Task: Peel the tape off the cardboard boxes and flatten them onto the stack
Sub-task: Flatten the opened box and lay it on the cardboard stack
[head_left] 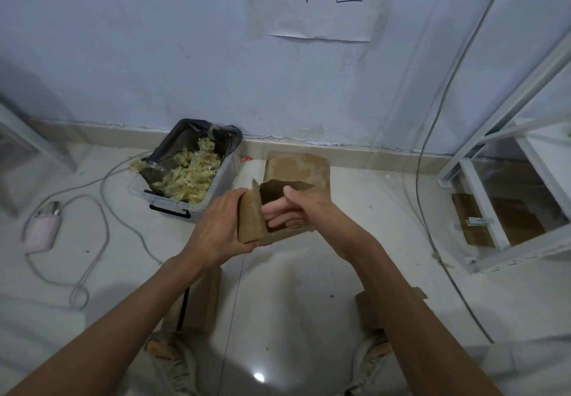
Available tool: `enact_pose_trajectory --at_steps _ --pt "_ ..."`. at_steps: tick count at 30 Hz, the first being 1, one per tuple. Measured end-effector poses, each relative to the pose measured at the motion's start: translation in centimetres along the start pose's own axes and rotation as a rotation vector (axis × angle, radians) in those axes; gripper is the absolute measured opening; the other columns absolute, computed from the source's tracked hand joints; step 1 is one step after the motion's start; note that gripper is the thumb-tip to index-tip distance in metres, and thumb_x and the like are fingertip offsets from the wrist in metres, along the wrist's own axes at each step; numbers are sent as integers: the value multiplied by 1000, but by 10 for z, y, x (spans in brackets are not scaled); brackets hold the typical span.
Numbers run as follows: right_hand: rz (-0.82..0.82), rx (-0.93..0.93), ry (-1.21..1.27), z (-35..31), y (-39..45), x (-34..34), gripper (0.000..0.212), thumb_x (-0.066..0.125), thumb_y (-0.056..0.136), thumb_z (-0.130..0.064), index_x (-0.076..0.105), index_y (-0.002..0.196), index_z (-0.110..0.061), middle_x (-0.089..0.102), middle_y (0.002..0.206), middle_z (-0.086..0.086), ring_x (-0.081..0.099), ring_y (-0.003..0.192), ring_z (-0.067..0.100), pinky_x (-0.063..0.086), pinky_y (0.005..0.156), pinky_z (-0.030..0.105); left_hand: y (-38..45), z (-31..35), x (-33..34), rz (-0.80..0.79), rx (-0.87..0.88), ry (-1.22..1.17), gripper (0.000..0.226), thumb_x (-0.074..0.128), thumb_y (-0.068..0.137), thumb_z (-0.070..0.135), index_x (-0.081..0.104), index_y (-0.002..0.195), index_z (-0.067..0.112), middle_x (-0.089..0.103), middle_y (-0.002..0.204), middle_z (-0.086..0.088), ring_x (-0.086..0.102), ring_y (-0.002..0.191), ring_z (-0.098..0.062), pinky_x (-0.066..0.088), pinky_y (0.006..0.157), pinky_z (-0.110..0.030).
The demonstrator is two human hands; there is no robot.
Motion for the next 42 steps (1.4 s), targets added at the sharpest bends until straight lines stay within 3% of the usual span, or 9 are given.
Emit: enact_pose_trajectory --at_steps 3,8,14,19,23,28,32,35,42 --pt "6 -43 8 -7 -1 -7 53 34 114 -39 80 110 -14 81 107 0 76 104 14 54 98 20 0 -3 0 -8 -54 -47 113 94 60 54 31 149 25 46 141 4 45 122 -11 50 96 -38" --pt "509 36 -75 27 11 -58 27 58 103 -37 78 106 -19 78 101 -1 72 101 17 57 98 42 4 -1 -5 8 -118 -222 111 96 61 48 29 147 30 42 142 9 43 125 -9 48 96 -33" --pt "375 366 -307 55 16 -78 80 73 84 -69 48 140 -19 58 131 3 61 121 27 55 99 46 -1 21 -10 -11 94 -157 107 94 63 49 31 148 30 42 138 14 43 122 -3 43 93 -22" --pt "446 333 -408 66 17 -96 35 75 85 -43 63 111 -23 68 111 1 65 106 24 58 88 44 0 32 -13 -4 144 -160 105 94 64 48 34 148 27 44 137 13 43 121 -1 41 92 -19" --pt "560 297 -233 78 6 -118 17 65 97 -30 75 99 -17 77 108 11 72 94 24 62 91 49 -2 28 -17 -24 -46 -364 104 96 65 43 33 147 37 45 134 21 47 123 0 49 94 -25" --pt "290 203 493 92 7 -99 66 35 105 -68 65 135 -18 73 131 9 69 123 24 47 107 47 -2 29 -14 -172 -360 -907 73 82 80 53 54 143 29 70 128 7 68 117 -14 57 101 -42" --pt "270 221 310 100 13 -76 69 59 92 -73 55 140 -24 66 136 4 65 123 21 49 108 43 -3 20 -12 -253 -634 -1196 55 62 95 57 64 136 21 72 129 -5 68 120 -25 49 107 -49" --pt "393 261 179 104 14 -68 64 77 91 -49 51 139 -17 65 125 1 66 108 15 55 82 29 0 14 -10 -220 -710 -1234 45 59 97 45 68 129 16 74 122 -12 71 114 -30 54 97 -46" --pt "311 293 312 103 23 -39 50 43 106 -60 56 142 -28 65 134 -3 62 119 16 50 91 33 -7 14 11 -166 -831 -1404 68 29 99 75 66 133 28 74 123 -12 71 114 -31 53 99 -54"
Point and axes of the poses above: each hand's wrist, its own y-axis towards the middle knuckle, its own x-axis out of the palm, z = x × y, the point moved 3 cm from there along y, towards the middle knuckle
